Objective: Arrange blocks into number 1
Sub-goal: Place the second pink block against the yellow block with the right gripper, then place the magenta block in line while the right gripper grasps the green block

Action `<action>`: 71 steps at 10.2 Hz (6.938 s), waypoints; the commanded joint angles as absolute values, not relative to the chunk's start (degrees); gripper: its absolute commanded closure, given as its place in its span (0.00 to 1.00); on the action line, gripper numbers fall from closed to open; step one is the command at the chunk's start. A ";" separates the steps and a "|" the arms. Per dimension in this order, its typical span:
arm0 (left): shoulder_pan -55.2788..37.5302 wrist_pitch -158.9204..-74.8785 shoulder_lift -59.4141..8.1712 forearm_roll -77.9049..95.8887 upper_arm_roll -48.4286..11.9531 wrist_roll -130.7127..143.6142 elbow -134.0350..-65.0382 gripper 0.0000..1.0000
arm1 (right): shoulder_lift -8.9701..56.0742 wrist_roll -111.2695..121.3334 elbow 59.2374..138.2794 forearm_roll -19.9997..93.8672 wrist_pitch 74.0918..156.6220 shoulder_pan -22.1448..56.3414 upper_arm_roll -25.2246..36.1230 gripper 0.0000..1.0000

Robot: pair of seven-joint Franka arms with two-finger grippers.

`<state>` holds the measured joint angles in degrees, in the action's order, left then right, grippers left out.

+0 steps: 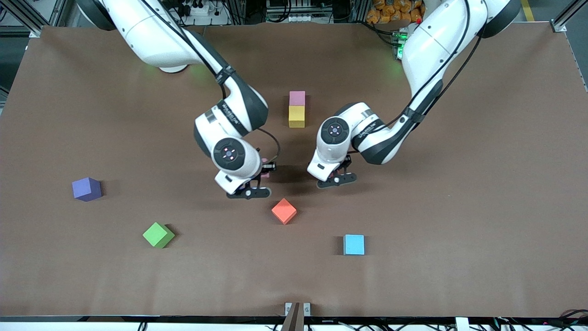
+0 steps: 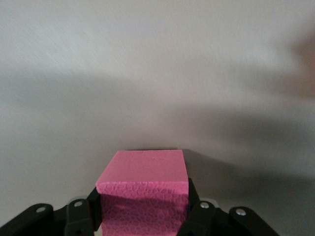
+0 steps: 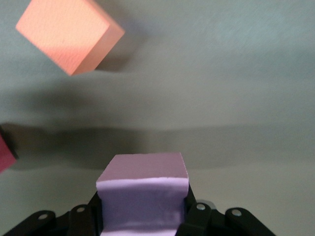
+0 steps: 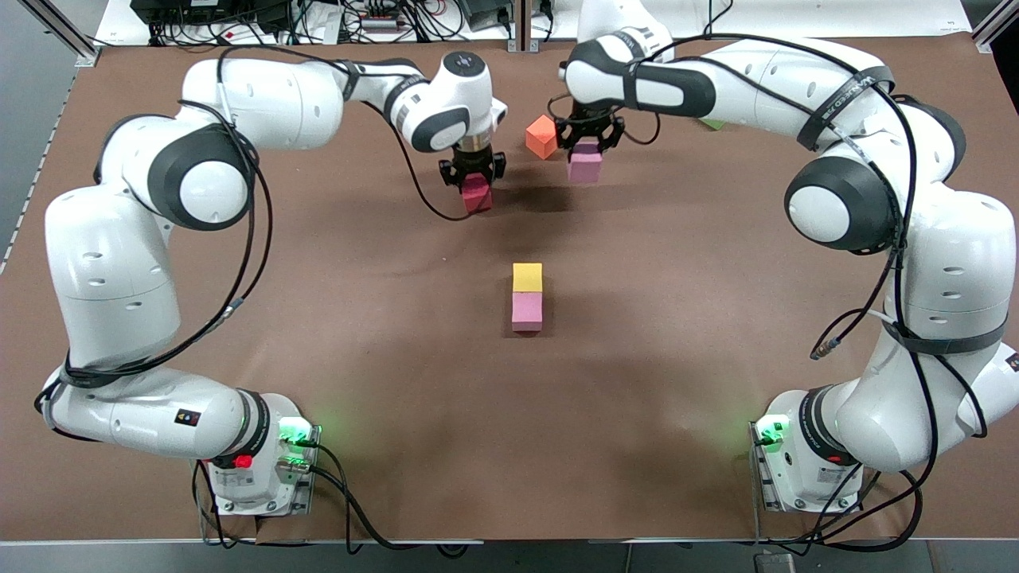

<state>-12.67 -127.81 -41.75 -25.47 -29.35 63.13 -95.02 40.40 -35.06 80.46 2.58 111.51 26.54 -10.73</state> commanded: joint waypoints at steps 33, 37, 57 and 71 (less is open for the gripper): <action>-3.96 -117.51 -30.94 -22.33 -30.50 56.78 -99.84 1.00 | 36.21 -71.10 103.10 -19.16 135.79 33.49 -21.88 0.00; -4.04 -117.51 -30.94 -22.32 -30.93 56.78 -99.84 1.00 | 30.25 -69.53 102.92 -18.46 134.91 29.11 -22.06 0.00; -15.03 -127.60 -35.86 -22.49 -60.56 93.88 -119.97 1.00 | 34.53 -19.69 92.47 3.48 133.50 7.21 3.51 0.00; -17.40 -132.98 -41.57 -37.26 -53.71 93.08 -119.09 1.00 | 48.42 -29.27 80.42 15.21 134.47 8.70 6.77 0.00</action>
<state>-16.59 -132.11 -41.08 -34.79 -55.60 93.22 -119.64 46.43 -28.81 82.95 14.12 134.32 8.32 6.38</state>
